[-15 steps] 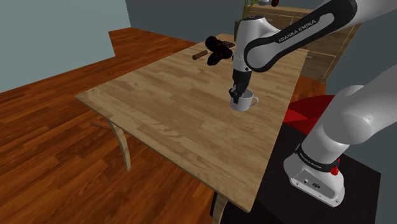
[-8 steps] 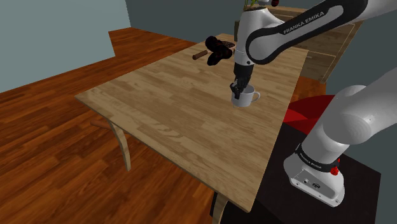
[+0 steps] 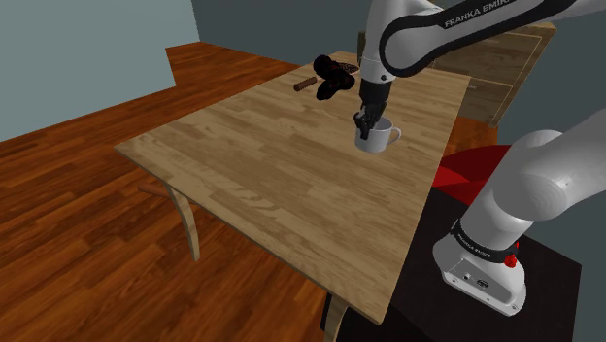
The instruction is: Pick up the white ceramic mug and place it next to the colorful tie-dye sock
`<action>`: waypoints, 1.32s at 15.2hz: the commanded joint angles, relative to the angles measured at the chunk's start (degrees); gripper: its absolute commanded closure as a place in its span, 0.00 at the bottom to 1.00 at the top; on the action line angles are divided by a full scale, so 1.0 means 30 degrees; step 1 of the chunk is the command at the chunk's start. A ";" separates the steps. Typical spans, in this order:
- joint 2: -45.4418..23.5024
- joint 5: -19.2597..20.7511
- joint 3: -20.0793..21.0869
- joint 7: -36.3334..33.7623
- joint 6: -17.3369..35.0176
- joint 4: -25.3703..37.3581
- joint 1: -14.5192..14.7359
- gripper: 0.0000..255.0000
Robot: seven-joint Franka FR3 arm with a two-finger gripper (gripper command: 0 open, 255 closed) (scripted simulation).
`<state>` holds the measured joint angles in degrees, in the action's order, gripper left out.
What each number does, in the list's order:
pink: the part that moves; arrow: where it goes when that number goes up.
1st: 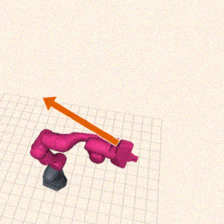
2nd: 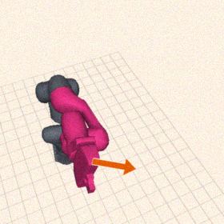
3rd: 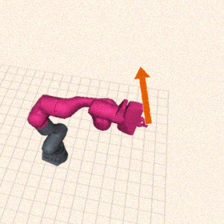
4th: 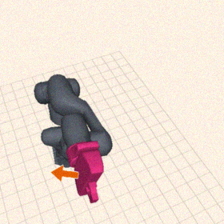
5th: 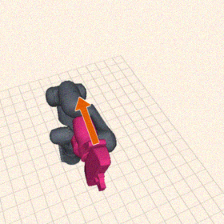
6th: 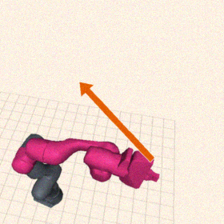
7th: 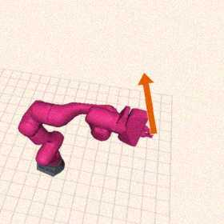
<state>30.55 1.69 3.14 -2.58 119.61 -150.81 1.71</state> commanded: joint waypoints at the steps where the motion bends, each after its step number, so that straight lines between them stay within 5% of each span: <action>1: 0.0226 -0.0020 -0.0007 0.0026 -0.0631 0.0397 0.0012 1.00; 20: 0.1197 -0.0063 -0.0098 0.0278 -0.5824 0.4625 0.0011 1.00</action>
<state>34.18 1.51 2.83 -1.75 103.00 -137.82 1.73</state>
